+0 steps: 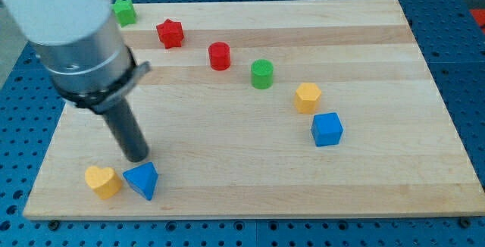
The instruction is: Move the blue triangle towards bottom right
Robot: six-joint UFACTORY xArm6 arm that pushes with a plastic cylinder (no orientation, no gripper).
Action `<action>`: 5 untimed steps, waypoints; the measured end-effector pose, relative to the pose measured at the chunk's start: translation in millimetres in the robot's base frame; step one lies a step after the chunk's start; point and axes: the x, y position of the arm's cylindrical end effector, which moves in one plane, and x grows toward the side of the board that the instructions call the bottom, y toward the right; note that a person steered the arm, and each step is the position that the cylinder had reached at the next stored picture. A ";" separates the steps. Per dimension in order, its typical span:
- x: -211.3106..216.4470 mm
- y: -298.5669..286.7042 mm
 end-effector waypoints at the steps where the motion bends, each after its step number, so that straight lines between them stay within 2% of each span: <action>1: 6.5 -65.8; 2: 42.6 -102.3; 3: 72.5 -93.0; 5: 50.9 24.6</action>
